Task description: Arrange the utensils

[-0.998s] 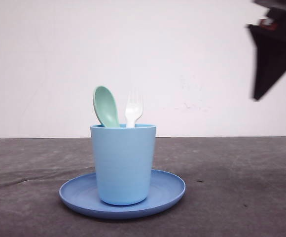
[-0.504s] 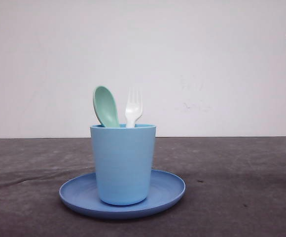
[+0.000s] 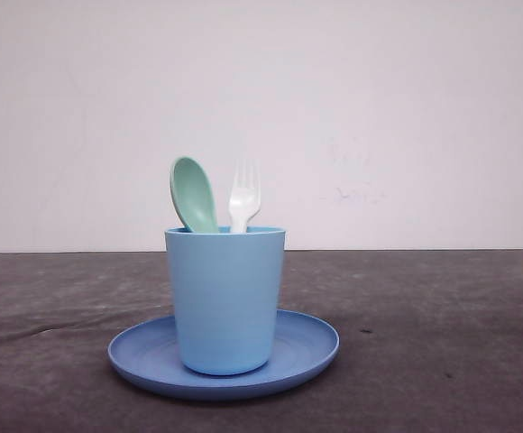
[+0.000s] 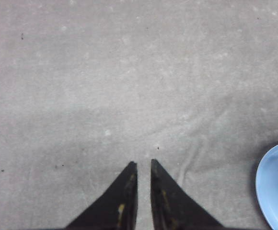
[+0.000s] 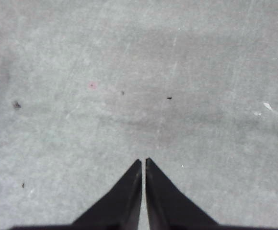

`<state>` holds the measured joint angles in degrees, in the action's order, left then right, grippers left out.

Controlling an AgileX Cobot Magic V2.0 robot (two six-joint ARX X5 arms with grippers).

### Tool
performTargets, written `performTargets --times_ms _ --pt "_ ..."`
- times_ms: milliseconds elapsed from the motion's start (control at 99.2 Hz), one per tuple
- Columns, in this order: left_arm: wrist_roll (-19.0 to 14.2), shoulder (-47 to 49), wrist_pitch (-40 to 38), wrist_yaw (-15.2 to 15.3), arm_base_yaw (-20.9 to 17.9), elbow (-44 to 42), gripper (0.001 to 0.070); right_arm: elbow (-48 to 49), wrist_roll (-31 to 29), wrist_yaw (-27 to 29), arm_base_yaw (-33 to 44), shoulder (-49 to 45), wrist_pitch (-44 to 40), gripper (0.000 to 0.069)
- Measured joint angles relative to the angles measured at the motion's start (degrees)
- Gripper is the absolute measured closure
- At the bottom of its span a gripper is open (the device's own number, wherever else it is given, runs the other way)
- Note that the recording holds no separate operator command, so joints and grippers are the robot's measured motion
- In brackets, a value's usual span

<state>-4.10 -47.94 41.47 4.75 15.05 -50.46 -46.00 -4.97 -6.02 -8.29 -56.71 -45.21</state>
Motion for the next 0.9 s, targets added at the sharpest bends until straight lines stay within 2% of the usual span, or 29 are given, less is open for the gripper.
performTargets --times_ms 333,423,494,574,786,897 --pt "0.0 0.0 0.0 0.1 0.0 0.0 0.0685 0.0 0.0 0.0 0.0 0.0 0.0 0.0681" --pt "1.0 0.5 -0.1 4.2 -0.3 0.0 0.0685 0.0 0.0 0.0 0.0 0.0 0.0 0.0681" --pt "1.9 2.8 0.0 7.4 -1.8 0.0 0.0685 0.0 0.0 0.0 0.0 0.0 0.0 0.0681" --pt "1.9 7.4 1.7 8.4 -4.3 0.1 0.0685 0.0 0.0 0.0 0.0 0.0 0.0 0.0681" --pt "1.9 19.4 1.9 8.9 -11.4 4.8 0.0685 0.0 0.0 0.0 0.0 0.0 0.3 0.0681" --pt "1.7 26.0 -2.1 8.9 -13.5 10.9 0.0685 0.0 0.0 0.0 0.0 0.0 0.3 0.0681"
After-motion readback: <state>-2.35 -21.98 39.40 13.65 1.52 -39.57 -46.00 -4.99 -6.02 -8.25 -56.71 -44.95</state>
